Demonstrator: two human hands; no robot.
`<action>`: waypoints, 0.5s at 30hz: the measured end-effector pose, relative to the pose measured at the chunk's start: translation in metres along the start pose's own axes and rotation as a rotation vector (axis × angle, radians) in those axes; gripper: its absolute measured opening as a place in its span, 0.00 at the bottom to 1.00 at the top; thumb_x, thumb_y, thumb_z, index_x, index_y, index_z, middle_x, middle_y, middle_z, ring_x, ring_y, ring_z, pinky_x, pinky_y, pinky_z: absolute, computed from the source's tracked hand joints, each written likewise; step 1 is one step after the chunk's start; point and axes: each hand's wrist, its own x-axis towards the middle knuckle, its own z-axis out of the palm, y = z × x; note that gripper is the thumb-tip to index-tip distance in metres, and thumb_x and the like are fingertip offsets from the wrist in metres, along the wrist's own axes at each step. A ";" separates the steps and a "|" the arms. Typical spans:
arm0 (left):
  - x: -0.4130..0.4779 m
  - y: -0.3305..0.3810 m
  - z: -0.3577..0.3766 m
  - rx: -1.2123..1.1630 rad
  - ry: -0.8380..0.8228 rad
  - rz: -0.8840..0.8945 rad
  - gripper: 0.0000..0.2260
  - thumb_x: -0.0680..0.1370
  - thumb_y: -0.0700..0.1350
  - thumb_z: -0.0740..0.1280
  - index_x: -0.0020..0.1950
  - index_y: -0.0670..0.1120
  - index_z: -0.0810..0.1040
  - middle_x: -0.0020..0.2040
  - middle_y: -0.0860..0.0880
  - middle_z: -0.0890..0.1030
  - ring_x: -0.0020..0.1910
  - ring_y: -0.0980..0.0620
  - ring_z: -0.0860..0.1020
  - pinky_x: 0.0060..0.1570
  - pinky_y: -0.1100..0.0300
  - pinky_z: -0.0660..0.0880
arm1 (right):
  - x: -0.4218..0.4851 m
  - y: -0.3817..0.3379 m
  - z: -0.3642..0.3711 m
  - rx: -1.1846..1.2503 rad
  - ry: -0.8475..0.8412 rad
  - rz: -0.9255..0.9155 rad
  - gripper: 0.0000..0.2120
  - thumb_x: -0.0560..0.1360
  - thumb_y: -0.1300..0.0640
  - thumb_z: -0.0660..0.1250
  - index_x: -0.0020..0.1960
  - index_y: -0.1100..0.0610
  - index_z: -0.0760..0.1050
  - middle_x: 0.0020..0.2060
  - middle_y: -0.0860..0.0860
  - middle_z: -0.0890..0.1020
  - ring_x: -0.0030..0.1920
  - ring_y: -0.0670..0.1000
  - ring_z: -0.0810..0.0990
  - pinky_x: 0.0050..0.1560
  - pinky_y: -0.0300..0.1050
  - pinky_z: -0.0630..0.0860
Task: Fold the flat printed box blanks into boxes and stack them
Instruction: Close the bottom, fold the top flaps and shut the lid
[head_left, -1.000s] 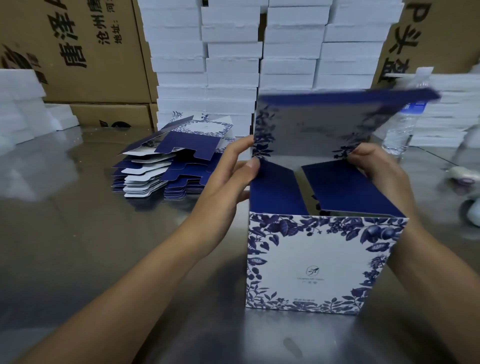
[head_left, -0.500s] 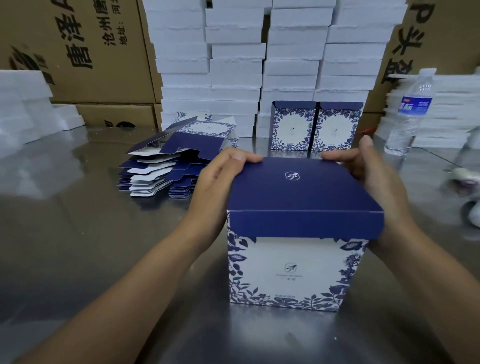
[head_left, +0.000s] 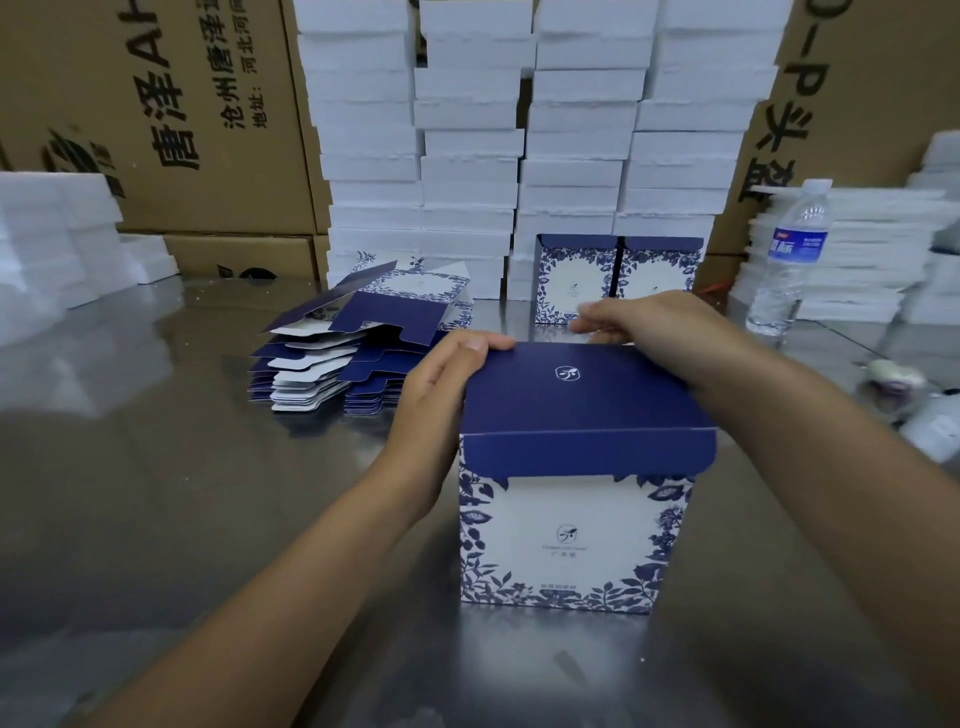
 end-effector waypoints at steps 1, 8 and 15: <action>0.000 0.002 -0.001 -0.021 0.014 -0.024 0.09 0.80 0.42 0.60 0.46 0.49 0.79 0.38 0.59 0.81 0.38 0.60 0.77 0.37 0.70 0.74 | -0.002 -0.002 0.003 -0.047 -0.002 -0.008 0.09 0.71 0.50 0.72 0.42 0.57 0.83 0.25 0.46 0.81 0.24 0.46 0.77 0.26 0.32 0.70; 0.007 0.017 -0.003 -0.021 0.070 -0.180 0.09 0.77 0.38 0.64 0.52 0.51 0.78 0.35 0.55 0.80 0.28 0.60 0.78 0.28 0.68 0.73 | -0.011 -0.001 0.011 -0.067 -0.037 -0.047 0.08 0.71 0.54 0.73 0.40 0.59 0.80 0.18 0.46 0.77 0.17 0.42 0.74 0.17 0.28 0.63; 0.030 0.039 0.007 0.310 -0.060 -0.418 0.05 0.73 0.45 0.70 0.44 0.44 0.81 0.44 0.44 0.84 0.43 0.44 0.81 0.53 0.51 0.76 | -0.011 0.000 0.012 -0.059 -0.037 -0.039 0.09 0.71 0.53 0.74 0.43 0.59 0.81 0.21 0.46 0.79 0.19 0.43 0.76 0.19 0.29 0.66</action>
